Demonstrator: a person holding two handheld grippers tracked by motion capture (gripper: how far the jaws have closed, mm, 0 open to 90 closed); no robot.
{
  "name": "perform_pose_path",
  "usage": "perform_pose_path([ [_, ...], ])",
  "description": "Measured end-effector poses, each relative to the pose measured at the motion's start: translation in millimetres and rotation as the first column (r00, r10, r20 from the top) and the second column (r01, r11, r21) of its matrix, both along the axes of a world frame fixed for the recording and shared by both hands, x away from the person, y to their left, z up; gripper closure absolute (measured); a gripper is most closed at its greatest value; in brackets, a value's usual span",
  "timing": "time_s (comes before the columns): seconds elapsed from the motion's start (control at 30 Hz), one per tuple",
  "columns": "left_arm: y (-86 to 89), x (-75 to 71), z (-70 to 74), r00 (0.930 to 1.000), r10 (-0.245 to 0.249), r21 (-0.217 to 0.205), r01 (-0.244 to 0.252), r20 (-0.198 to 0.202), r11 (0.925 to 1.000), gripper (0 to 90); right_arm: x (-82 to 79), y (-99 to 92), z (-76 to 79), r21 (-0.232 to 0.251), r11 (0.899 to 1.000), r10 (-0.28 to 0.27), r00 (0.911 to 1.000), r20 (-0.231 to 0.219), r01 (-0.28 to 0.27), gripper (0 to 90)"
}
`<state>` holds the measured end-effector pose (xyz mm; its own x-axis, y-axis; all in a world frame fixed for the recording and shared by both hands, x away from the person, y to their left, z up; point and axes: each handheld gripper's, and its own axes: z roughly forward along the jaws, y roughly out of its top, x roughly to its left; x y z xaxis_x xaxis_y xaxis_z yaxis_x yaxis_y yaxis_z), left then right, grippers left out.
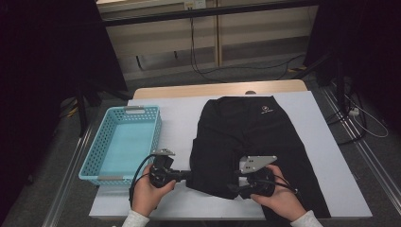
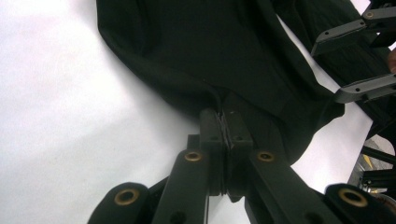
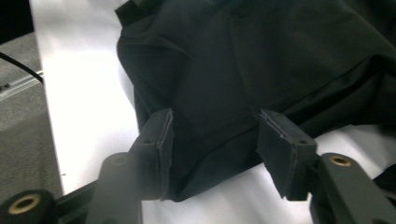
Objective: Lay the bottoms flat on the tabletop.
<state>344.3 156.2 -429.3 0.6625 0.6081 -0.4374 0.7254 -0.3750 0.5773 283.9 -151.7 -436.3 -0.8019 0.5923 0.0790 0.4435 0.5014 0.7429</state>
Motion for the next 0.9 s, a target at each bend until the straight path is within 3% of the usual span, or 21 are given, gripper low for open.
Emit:
perform_pose_path([
  [0.07,1.7,-0.2,1.4,1.0,0.004,-0.007,-0.004,0.002,1.0,88.7,0.3,3.0,-2.6,-0.024,1.0,0.006,1.0,-0.002,-0.006,45.3],
  [0.23,3.7,-1.4,3.6,0.9999,0.007,-0.013,-0.007,0.009,0.9999,88.5,0.8,1.5,-3.0,-0.007,1.0,0.014,0.9999,-0.009,-0.014,44.4],
  [0.4,2.5,-1.1,3.9,0.9999,0.007,-0.016,-0.007,0.012,0.9999,88.4,8.2,-4.3,-0.5,0.012,0.997,-0.081,0.9963,0.029,0.081,42.5],
  [0.47,2.2,-0.9,4.0,0.9999,0.006,-0.016,-0.005,0.011,0.9999,88.5,11.5,-0.9,-2.0,-0.016,0.994,-0.106,0.9934,0.043,0.107,44.8],
  [0.53,1.8,-1.1,3.6,0.9999,0.009,-0.016,-0.009,0.008,0.9998,88.5,14.6,3.9,-6.5,-0.075,0.991,-0.11,0.9924,0.055,0.114,46.7],
  [0.57,2.1,-1.2,3.8,0.9999,0.006,-0.015,-0.006,0.008,0.9999,88.5,15.8,5.0,-9.5,-0.084,0.99,-0.11,0.9931,0.041,0.113,46.8],
  [0.63,2.8,-0.9,4.0,0.9999,0.006,-0.017,-0.006,0.009,0.9998,88.5,17.0,6.4,-14.0,-0.085,0.989,-0.122,0.9925,0.01,0.122,50.0],
  [0.7,3.4,-0.2,3.5,1.0,0.006,-0.016,-0.006,0.005,0.9999,88.5,17.6,6.1,-15.4,-0.096,0.987,-0.126,0.9919,0.013,0.127,56.5],
  [0.83,4.1,-0.4,3.9,0.9999,0.009,-0.016,-0.009,0.007,0.9998,88.5,18.5,1.7,-13.8,-0.087,0.988,-0.133,0.9911,-0.012,0.131,77.6],
  [0.9,4.3,-0.4,3.8,0.9999,0.01,-0.013,-0.01,0.011,0.9999,88.5,18.5,-1.2,-13.7,-0.079,0.987,-0.142,0.9896,-0.023,0.14,81.6],
])
